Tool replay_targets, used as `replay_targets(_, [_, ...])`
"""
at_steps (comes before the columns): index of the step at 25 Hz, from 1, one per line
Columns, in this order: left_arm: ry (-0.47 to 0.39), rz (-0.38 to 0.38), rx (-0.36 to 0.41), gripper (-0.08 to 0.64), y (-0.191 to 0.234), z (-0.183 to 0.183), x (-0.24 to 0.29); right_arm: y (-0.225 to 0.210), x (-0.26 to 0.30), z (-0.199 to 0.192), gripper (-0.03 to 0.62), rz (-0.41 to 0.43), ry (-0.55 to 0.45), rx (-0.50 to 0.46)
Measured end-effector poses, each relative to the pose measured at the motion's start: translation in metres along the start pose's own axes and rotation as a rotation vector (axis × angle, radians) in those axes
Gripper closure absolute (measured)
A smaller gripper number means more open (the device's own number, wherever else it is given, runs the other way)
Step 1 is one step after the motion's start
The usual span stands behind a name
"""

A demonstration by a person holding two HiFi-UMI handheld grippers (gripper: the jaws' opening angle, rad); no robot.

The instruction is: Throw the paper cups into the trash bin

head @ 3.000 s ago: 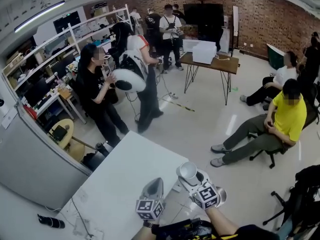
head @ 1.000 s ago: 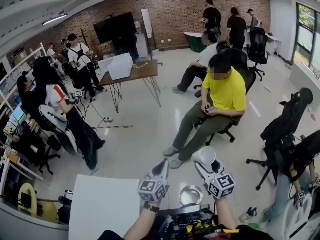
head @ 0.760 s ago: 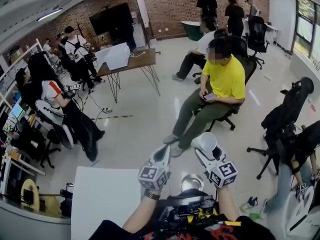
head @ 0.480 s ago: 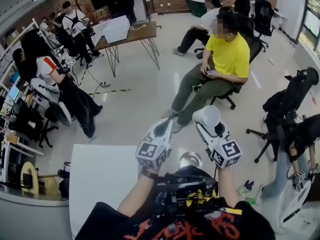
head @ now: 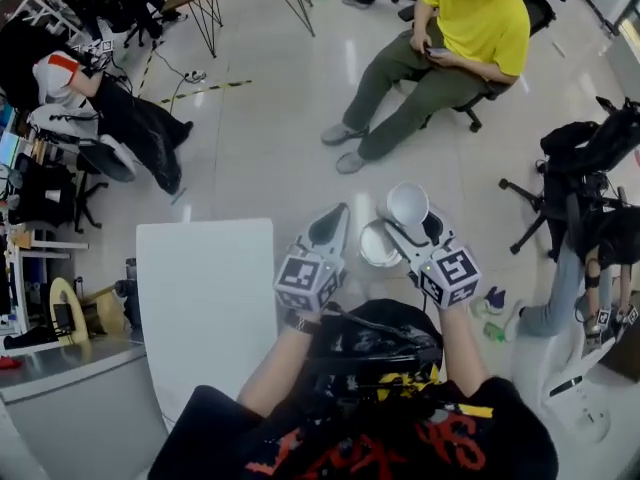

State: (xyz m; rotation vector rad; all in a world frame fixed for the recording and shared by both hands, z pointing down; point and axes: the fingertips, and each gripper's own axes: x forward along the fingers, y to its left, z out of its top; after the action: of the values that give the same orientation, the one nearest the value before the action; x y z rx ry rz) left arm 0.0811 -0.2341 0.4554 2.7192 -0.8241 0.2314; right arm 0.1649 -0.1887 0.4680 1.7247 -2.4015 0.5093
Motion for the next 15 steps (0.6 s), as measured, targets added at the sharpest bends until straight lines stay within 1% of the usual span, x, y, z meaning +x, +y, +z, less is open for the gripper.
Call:
replay_targets(2, [0.063, 0.004, -0.022, 0.557, -0.001, -0.024, 0.0, -0.002, 0.003, -0.022, 0.305, 0.0, 0.058, 0.042])
replay_targets(5, [0.136, 0.008, -0.019, 0.557, -0.005, -0.059, 0.002, -0.006, 0.006, -0.052, 0.305, 0.005, 0.115, 0.115])
replay_targets(7, [0.179, 0.014, -0.023, 0.557, -0.004, -0.081, 0.001, -0.005, 0.011, -0.072, 0.305, 0.017, 0.156, 0.13])
replay_targets(10, [0.215, 0.028, -0.044, 0.557, 0.0, -0.106, 0.001, -0.006, 0.024, -0.102, 0.305, 0.039, 0.211, 0.145])
replay_targets(13, [0.278, 0.035, -0.059, 0.557, 0.012, -0.149, 0.0, -0.015, 0.042, -0.156, 0.305, 0.04, 0.277, 0.216])
replay_targets(15, [0.341, 0.049, -0.082, 0.557, 0.021, -0.186, 0.0, -0.022, 0.054, -0.205, 0.305, 0.035, 0.354, 0.254])
